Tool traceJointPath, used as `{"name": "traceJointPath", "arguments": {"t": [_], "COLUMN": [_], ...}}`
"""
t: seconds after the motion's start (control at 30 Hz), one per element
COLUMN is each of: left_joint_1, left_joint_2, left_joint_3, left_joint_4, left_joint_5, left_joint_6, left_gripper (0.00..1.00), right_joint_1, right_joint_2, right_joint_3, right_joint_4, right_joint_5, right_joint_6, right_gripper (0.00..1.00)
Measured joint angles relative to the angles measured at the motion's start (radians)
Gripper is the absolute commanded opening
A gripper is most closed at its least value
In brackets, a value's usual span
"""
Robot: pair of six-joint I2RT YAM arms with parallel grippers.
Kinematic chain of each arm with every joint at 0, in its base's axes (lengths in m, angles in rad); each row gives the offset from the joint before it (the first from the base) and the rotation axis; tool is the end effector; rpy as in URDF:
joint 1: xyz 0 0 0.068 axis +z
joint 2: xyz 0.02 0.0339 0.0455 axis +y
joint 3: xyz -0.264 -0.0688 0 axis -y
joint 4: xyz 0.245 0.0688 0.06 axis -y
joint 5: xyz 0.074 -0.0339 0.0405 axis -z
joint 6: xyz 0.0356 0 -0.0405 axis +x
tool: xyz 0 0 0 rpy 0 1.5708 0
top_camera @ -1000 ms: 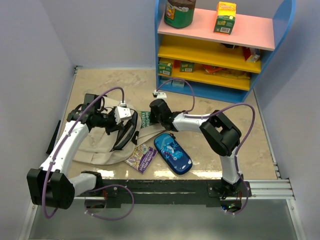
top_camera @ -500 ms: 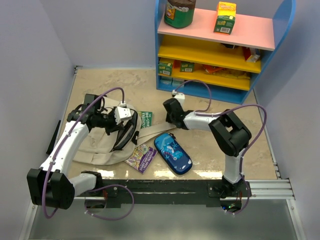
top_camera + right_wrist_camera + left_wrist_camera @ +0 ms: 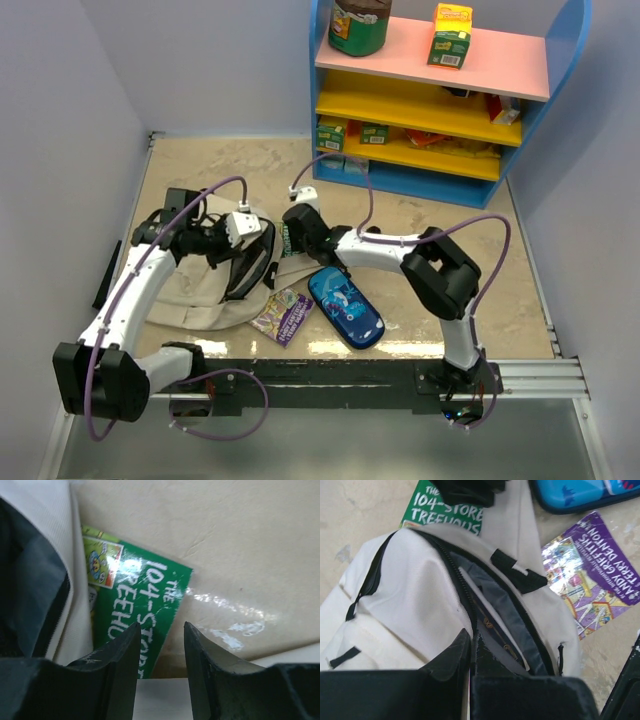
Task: Pack the student bag
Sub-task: Move the student bag to the center of the board.
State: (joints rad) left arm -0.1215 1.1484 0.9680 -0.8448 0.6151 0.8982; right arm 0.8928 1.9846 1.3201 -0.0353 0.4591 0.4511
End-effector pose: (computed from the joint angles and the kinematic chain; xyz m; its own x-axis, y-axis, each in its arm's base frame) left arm 0.2130 -0.0467 0.2813 -0.2187 0.6703 -0.7091 0.9106 0.4014 0.0986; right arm 0.2864 0.3305 0.1832 -0.5753 -0.0912 -0.8129 -0.2609 0.9623 0.0766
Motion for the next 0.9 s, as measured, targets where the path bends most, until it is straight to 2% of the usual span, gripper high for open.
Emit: {"name": "traceJointPath", "arguments": {"t": [0.17,0.33,0.43,0.63,0.9], "left_joint_1": [0.078,0.264,0.333,0.369,0.373], "left_joint_2": [-0.046,-0.087,-0.085,-0.082,-0.058], "left_joint_3": [-0.023,-0.042,-0.032,0.029,0.043], "left_joint_4": [0.031,0.047,0.042,0.027,0.002], "left_joint_5": [-0.053,-0.071,-0.075,-0.088,-0.072], "left_joint_6": [-0.008,-0.006,-0.008,-0.017,-0.023], "left_gripper": [0.00,0.00,0.00,0.00,0.00], "right_joint_1": [0.046,0.086,0.105,0.119,0.136], "right_joint_2": [0.063,0.125,0.160,0.249,0.382], "right_joint_3": [0.035,0.132,0.182,0.308,0.516], "right_joint_4": [-0.005,-0.016,-0.017,-0.003,-0.033], "right_joint_5": [-0.008,0.003,-0.009,-0.100,-0.143], "right_joint_6": [-0.060,-0.137,-0.166,-0.188,-0.203], "right_gripper": [0.43,0.43,0.43,0.44,0.56]}}
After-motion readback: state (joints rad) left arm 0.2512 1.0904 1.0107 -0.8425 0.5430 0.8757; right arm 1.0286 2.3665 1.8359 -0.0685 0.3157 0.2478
